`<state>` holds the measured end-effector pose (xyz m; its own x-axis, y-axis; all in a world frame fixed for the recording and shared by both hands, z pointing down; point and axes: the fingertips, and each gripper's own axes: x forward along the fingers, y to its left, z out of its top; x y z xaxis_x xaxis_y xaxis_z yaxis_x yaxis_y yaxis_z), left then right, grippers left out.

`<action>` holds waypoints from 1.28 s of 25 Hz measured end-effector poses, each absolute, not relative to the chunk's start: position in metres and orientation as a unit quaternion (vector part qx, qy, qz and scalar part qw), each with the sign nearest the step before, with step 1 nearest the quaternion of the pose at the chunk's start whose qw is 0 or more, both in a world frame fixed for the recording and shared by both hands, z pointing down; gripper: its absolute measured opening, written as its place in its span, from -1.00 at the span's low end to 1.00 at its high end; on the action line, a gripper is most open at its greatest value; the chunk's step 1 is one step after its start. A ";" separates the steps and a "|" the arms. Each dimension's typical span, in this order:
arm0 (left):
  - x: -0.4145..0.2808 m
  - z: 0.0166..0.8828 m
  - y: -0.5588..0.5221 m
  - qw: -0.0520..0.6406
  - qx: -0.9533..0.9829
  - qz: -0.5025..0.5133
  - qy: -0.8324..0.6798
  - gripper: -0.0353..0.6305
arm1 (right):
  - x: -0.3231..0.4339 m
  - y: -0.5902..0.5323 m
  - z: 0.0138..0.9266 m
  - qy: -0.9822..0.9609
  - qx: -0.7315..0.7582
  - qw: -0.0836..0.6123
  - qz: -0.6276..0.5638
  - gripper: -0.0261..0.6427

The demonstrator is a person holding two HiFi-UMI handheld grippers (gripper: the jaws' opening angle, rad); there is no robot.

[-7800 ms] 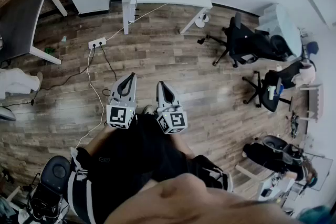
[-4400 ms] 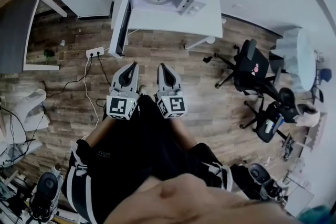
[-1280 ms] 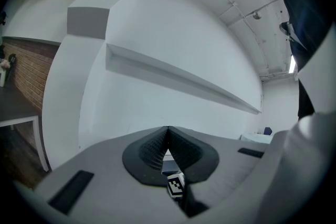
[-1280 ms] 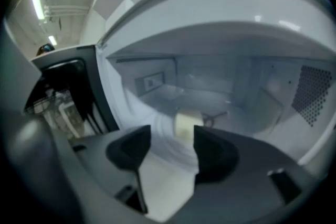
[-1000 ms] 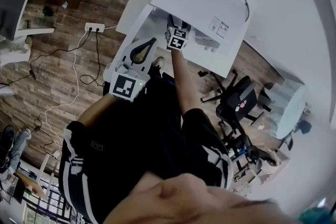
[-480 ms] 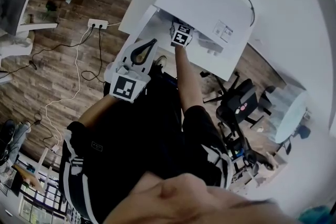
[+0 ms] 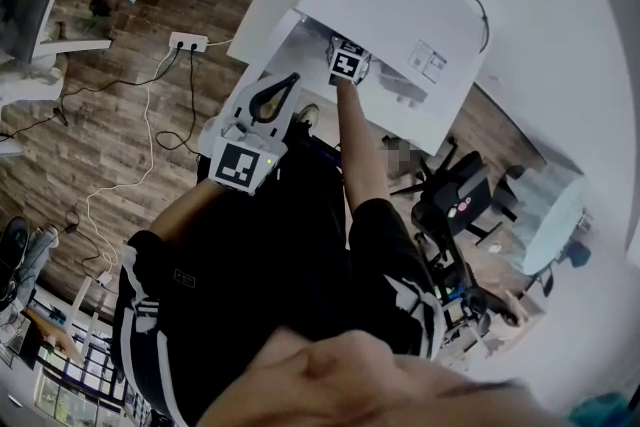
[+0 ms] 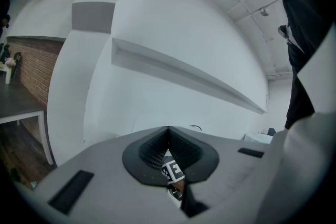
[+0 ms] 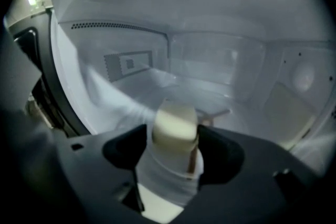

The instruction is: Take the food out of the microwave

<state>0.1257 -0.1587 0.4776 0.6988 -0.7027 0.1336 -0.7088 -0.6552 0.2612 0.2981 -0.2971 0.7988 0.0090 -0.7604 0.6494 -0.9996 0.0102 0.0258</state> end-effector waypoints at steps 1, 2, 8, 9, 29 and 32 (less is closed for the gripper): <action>0.126 0.478 -0.159 0.148 0.910 0.011 -0.387 -0.80 | 0.298 -0.297 0.799 -0.662 0.664 0.254 0.237 -0.03; 0.126 0.479 -0.158 0.147 0.910 0.011 -0.387 -0.80 | 0.298 -0.297 0.800 -0.661 0.665 0.254 0.238 -0.03; 0.125 0.480 -0.156 0.147 0.910 0.012 -0.389 -0.80 | 0.299 -0.294 0.800 -0.664 0.661 0.260 0.232 -0.06; 0.125 0.480 -0.156 0.146 0.910 0.012 -0.388 -0.80 | 0.299 -0.293 0.799 -0.665 0.660 0.261 0.233 -0.06; 0.125 0.476 -0.140 0.139 0.914 0.006 -0.382 -0.80 | 0.299 -0.255 0.797 -0.664 0.662 0.265 0.226 -0.06; 0.123 0.475 -0.140 0.133 0.914 0.005 -0.383 -0.80 | 0.295 -0.258 0.795 -0.669 0.660 0.262 0.221 -0.05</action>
<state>0.1235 -0.1396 0.4747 0.7061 -0.6992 0.1121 -0.7021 -0.6707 0.2393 0.2950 -0.2576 0.7945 0.0070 -0.7672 0.6414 -0.9982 0.0327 0.0500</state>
